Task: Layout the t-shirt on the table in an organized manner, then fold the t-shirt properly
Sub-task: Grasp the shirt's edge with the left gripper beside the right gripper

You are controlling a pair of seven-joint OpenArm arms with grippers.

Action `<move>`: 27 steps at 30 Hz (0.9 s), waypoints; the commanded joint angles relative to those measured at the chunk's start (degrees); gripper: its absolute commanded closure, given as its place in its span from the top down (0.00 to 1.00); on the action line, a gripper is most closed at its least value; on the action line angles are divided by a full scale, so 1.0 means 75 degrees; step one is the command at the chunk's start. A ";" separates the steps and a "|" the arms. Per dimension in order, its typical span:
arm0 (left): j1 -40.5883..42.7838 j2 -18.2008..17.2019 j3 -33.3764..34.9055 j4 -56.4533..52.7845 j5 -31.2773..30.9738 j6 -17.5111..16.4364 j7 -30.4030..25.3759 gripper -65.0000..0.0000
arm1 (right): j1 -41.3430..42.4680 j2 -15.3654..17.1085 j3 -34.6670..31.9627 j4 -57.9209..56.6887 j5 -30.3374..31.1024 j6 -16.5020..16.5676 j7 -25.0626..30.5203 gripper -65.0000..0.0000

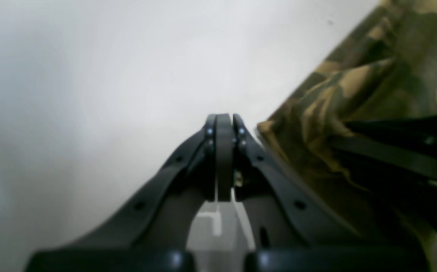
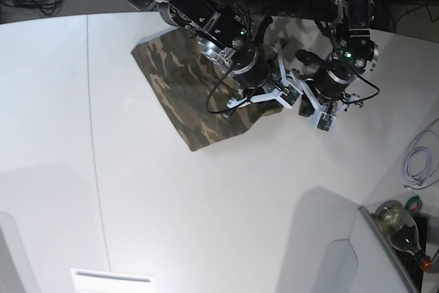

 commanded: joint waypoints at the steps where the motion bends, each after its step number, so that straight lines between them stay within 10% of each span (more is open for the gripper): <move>1: -0.0211 0.0135 0.0051 0.0595 -0.1362 -0.0292 -0.0971 0.00 | -0.0091 0.0016 -0.0029 -0.0122 -0.0143 0.0213 -0.0609 0.00; 14: 0.0012 0.0159 0.0028 0.1580 -0.1280 0.0364 -0.0947 0.00 | -0.0091 0.0028 -0.0005 -0.0544 -0.0143 0.0213 -0.0609 0.00; 27: 0.0082 -0.0767 0.0098 -0.0647 -0.1291 0.0435 -0.1018 0.00 | -0.0220 0.0192 0.0264 -0.0274 -0.0154 0.0190 -0.0621 0.00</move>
